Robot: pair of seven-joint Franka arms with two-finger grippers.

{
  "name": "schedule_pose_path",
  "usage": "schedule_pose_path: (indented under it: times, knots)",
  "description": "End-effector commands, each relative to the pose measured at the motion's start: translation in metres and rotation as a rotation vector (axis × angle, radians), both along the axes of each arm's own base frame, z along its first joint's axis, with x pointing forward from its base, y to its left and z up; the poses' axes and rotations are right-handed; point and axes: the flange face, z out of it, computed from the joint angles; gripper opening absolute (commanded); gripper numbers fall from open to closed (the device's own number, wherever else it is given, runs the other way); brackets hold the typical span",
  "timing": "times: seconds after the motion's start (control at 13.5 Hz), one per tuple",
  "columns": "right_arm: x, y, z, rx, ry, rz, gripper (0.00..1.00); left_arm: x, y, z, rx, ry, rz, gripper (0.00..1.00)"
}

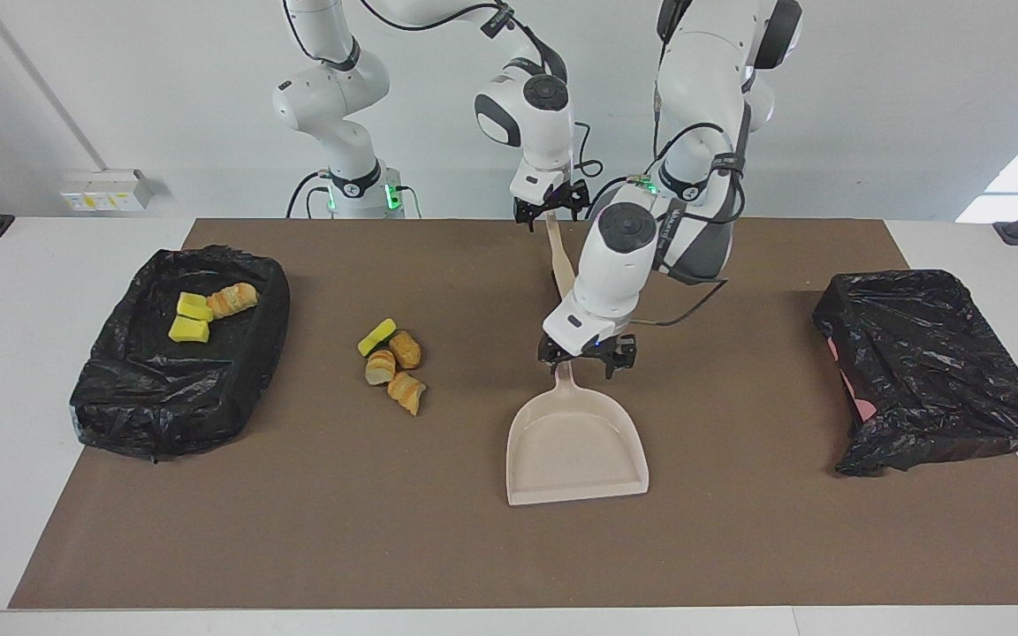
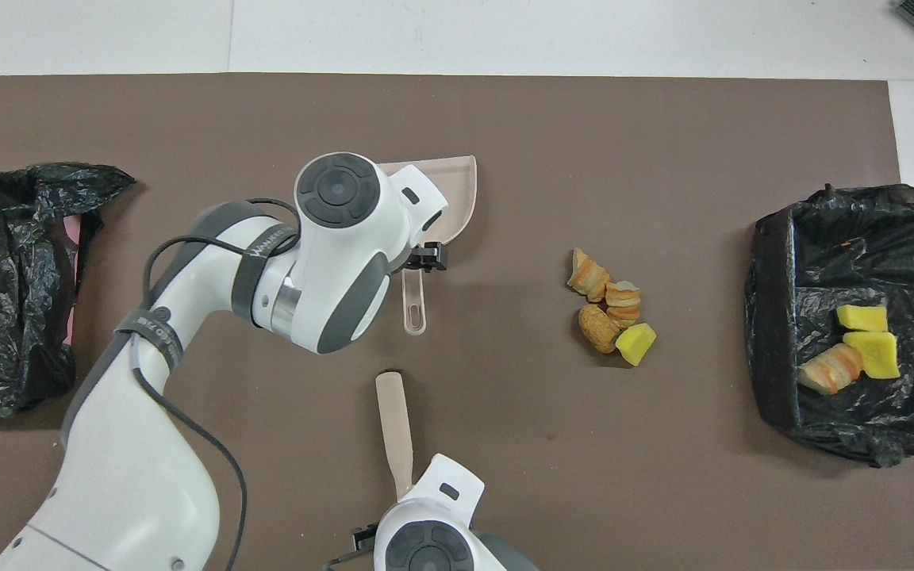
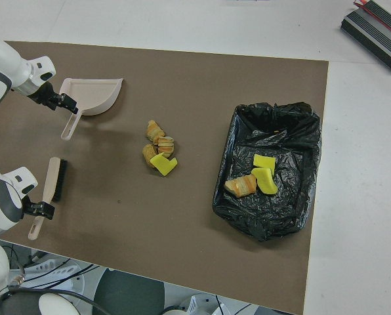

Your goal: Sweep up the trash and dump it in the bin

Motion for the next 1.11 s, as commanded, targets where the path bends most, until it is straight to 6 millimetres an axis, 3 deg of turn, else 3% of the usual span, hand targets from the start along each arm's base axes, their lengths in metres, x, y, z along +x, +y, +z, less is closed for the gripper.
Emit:
schedule_pose_path:
  times: [0.0, 0.07, 0.15, 0.22, 0.3, 0.37, 0.45, 0.52, 0.82, 1.04]
  knots:
    - [-0.007, 0.001, -0.011, 0.008, 0.012, -0.009, 1.0, 0.0, -0.006, 0.001, 0.033, 0.0, 0.008, 1.0]
    - [-0.007, 0.0, -0.011, 0.006, 0.014, -0.007, 0.91, -0.002, -0.004, 0.001, 0.048, 0.024, 0.011, 0.86]
    - [-0.007, 0.0, -0.012, 0.007, 0.014, -0.006, 0.68, -0.004, -0.004, 0.003, 0.059, 0.036, 0.008, 0.78]
    - [-0.003, -0.002, -0.014, 0.01, 0.013, 0.019, 0.48, -0.005, -0.004, 0.007, 0.061, 0.036, 0.007, 0.78]
    - [-0.001, -0.003, -0.016, 0.014, 0.012, 0.06, 0.3, -0.005, -0.003, 0.009, 0.06, 0.036, 0.009, 0.75]
    - [-0.002, -0.003, -0.017, 0.014, 0.012, 0.071, 0.16, -0.007, -0.001, 0.008, 0.078, 0.057, 0.007, 0.66]
    - [-0.001, -0.003, -0.016, 0.014, 0.013, 0.071, 0.01, -0.011, 0.0, 0.007, 0.095, 0.086, 0.006, 0.37]
    - [0.002, -0.005, -0.018, 0.012, 0.018, 0.063, 0.0, -0.008, -0.001, 0.013, 0.087, 0.072, 0.004, 0.0]
    - [0.027, -0.008, -0.013, 0.01, 0.033, 0.056, 0.0, -0.001, 0.007, 0.014, 0.082, 0.066, 0.011, 0.0]
    - [0.052, -0.029, 0.007, -0.055, 0.009, 0.077, 0.0, 0.009, 0.029, 0.049, 0.065, 0.025, 0.037, 0.0]
